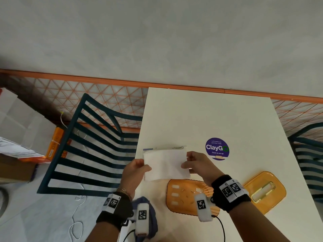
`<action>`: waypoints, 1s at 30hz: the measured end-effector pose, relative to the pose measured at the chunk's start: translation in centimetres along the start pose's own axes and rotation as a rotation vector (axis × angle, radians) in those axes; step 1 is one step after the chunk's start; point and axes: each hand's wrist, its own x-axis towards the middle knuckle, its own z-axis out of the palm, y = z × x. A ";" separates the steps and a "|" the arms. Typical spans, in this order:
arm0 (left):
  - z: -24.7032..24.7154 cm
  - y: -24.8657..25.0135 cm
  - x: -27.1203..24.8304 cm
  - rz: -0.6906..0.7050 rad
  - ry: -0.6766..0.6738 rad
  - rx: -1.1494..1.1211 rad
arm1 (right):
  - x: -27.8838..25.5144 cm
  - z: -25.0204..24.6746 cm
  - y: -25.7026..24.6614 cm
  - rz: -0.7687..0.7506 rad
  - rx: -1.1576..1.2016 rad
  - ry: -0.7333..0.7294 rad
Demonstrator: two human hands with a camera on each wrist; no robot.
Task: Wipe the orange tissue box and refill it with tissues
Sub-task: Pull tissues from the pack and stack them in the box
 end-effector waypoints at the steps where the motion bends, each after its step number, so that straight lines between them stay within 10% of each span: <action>1: -0.2 0.2 -0.2 -0.027 -0.041 -0.085 | -0.5 -0.2 -0.4 -0.014 0.046 -0.055; 8: 0.2 1.2 -1.2 -0.197 -0.441 -0.439 | -3.9 -0.8 -3.2 -0.129 0.098 -0.109; 14: 2.1 1.8 -2.4 -0.284 -0.343 -0.315 | -5.7 -2.8 -2.2 -0.070 0.053 0.049; 19: 3.4 1.9 -3.5 -0.494 -0.417 -0.346 | -9.0 -5.0 -1.2 -0.290 -0.278 -0.131; 30: 5.4 1.9 -5.5 -0.644 -0.576 -0.330 | -10.0 -7.3 -0.5 -0.584 -0.667 0.142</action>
